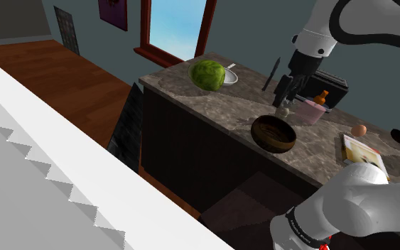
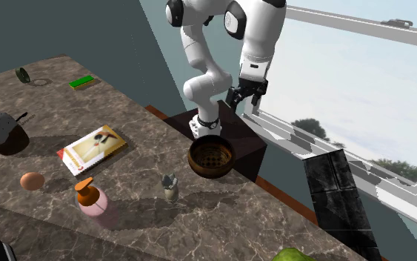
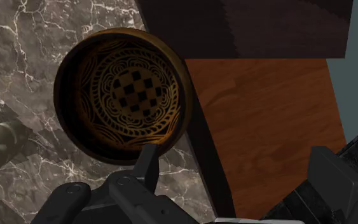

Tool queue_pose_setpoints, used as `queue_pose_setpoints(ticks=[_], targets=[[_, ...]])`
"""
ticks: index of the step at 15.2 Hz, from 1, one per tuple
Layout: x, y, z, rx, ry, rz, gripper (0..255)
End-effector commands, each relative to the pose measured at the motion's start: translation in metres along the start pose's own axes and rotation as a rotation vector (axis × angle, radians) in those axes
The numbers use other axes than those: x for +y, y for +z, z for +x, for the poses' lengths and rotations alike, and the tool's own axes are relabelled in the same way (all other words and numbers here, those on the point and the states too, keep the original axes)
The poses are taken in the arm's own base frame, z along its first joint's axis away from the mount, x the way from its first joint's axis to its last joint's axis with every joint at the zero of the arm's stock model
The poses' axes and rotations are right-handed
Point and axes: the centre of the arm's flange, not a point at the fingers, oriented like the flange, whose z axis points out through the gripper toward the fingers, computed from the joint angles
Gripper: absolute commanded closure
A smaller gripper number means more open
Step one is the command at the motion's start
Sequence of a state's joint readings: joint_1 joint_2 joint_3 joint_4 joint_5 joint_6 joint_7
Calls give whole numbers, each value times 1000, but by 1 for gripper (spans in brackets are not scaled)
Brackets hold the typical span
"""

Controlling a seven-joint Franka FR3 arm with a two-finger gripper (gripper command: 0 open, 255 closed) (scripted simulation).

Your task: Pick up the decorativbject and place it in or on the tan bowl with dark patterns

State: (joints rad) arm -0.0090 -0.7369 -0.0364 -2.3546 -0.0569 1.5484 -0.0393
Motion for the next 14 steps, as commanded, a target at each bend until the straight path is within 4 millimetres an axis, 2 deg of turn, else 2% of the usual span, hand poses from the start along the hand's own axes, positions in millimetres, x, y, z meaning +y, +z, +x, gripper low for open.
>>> queue_pose_setpoints(ticks=[1,14], targets=[[0,0,0,0,0,0,0],[144,63,73,-112,-56,-35,0]])
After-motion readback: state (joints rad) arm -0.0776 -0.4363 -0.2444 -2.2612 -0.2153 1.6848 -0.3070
